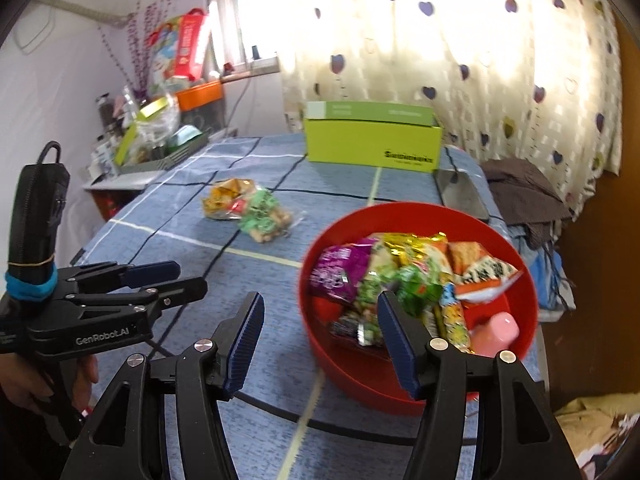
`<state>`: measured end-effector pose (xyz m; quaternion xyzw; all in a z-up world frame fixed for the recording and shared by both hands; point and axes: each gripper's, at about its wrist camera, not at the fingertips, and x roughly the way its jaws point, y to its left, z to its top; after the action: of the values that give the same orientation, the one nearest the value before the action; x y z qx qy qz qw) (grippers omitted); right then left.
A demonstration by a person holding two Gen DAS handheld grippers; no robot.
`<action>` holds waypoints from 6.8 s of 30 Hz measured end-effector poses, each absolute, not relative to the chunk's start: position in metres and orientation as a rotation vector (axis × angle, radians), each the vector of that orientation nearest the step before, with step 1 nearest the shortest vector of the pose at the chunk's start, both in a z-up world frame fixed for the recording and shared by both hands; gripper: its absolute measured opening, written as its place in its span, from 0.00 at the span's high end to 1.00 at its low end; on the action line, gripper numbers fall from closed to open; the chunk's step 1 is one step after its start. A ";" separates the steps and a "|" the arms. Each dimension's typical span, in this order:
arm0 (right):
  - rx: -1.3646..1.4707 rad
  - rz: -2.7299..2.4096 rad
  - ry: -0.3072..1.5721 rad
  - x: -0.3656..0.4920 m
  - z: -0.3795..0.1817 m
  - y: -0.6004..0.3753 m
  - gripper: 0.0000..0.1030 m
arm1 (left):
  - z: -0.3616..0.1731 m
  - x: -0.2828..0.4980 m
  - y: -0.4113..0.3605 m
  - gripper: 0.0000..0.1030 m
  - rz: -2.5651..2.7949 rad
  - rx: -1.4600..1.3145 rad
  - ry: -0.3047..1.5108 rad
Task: Organize snacks
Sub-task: 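Move the left tool to the yellow chip bag while the right approaches the peanut bag, then grasp the yellow chip bag with the left gripper while the right grasps the peanut bag, then carry the yellow chip bag and peanut bag over the red basket with both grippers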
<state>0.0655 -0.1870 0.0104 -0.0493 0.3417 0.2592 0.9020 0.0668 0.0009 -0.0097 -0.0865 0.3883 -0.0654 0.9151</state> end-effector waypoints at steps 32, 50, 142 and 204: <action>-0.446 0.716 0.719 0.152 0.010 -0.051 0.31 | -0.012 0.081 0.113 0.52 -0.005 -0.261 0.798; -0.676 0.772 0.912 0.232 -0.038 0.017 0.27 | -0.007 0.118 0.146 0.52 -0.048 -0.221 0.824; -0.183 0.629 0.759 0.082 0.044 -0.120 0.60 | 0.043 0.060 0.054 0.66 0.030 -0.124 0.652; -0.044 0.355 0.839 0.120 0.001 -0.262 0.60 | 0.014 0.107 -0.108 0.66 -0.382 -0.017 0.790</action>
<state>0.1204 -0.2619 0.0008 -0.0213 0.4051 0.1714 0.8978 0.1066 -0.1080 0.0142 -0.0080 0.3824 -0.1851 0.9052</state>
